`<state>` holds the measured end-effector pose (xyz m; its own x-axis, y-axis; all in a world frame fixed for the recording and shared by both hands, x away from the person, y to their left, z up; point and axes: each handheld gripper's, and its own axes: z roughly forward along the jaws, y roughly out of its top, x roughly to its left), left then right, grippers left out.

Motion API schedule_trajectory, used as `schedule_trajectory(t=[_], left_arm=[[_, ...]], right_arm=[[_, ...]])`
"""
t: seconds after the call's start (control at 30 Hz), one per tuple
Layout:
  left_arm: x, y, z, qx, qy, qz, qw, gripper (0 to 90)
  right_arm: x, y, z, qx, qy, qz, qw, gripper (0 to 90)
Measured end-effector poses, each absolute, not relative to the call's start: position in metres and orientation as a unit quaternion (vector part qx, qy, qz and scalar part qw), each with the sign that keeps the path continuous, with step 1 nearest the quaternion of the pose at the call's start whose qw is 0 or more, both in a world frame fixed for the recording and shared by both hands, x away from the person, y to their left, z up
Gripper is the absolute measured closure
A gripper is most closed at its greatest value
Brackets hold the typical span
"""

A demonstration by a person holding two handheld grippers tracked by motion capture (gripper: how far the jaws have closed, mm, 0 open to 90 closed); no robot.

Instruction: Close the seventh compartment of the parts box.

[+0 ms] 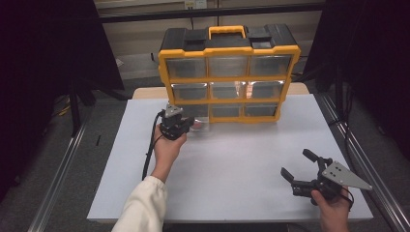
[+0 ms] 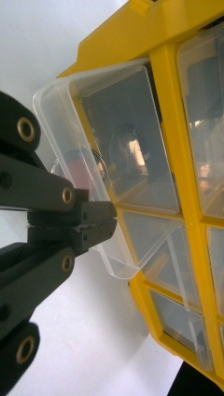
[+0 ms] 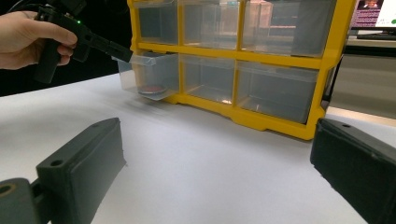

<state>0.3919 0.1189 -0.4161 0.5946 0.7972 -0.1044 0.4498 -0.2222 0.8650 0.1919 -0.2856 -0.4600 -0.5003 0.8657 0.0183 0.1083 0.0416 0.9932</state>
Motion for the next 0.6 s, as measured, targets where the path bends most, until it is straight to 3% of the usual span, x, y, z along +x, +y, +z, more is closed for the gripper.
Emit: schedule_trajectory(t=[0.6], left_arm=[[0.3965, 0.1167, -0.4165, 0.755, 0.416, 0.191, 0.470, 90.0]], right_arm=[[0.1921, -0.2860, -0.4601, 0.377, 0.645, 0.579, 0.327, 2.3]])
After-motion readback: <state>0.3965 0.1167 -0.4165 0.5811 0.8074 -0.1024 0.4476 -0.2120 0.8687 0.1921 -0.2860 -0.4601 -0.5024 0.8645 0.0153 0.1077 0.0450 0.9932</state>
